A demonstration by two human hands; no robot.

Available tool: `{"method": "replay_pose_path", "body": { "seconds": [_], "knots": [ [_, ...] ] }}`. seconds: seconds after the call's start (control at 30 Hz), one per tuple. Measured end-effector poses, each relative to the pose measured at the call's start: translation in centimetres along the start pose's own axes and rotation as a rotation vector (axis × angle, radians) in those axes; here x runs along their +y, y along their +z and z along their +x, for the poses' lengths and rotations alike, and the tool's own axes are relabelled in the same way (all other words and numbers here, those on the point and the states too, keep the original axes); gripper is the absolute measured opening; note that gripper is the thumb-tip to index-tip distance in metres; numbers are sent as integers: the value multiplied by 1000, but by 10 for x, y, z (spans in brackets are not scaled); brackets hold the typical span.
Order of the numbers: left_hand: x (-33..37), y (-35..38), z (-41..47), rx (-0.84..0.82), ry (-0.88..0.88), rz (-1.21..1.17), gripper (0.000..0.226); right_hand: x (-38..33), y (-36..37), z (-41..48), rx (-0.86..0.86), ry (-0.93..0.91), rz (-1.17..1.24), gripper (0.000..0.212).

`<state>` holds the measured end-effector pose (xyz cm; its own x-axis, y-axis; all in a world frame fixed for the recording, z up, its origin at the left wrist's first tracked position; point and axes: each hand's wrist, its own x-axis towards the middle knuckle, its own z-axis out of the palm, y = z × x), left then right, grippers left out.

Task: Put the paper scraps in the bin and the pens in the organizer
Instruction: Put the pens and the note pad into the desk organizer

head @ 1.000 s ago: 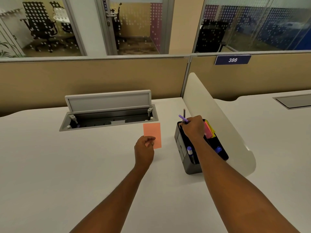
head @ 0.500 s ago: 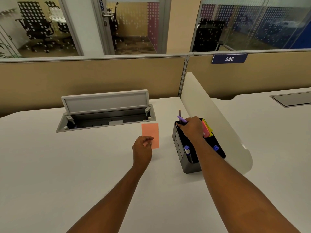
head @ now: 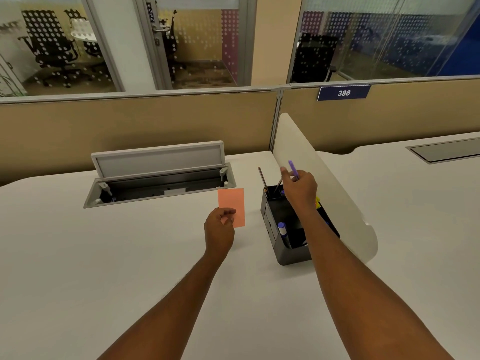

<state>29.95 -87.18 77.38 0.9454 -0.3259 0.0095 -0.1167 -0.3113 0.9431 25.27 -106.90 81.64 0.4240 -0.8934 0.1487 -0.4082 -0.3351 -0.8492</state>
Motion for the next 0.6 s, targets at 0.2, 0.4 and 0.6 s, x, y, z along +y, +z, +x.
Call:
{"method": "replay_pose_path", "body": {
  "seconds": [0.2, 0.4, 0.6],
  "knots": [
    [4, 0, -4, -5, 8, -17, 18, -8, -12, 4, 70, 44, 200, 33],
    [6, -1, -8, 3, -17, -26, 19, -8, -22, 3, 157, -3, 270, 32],
    [5, 1, -10, 2, -19, -23, 20, -10, -26, 7, 154, -29, 265, 30]
  ]
}}
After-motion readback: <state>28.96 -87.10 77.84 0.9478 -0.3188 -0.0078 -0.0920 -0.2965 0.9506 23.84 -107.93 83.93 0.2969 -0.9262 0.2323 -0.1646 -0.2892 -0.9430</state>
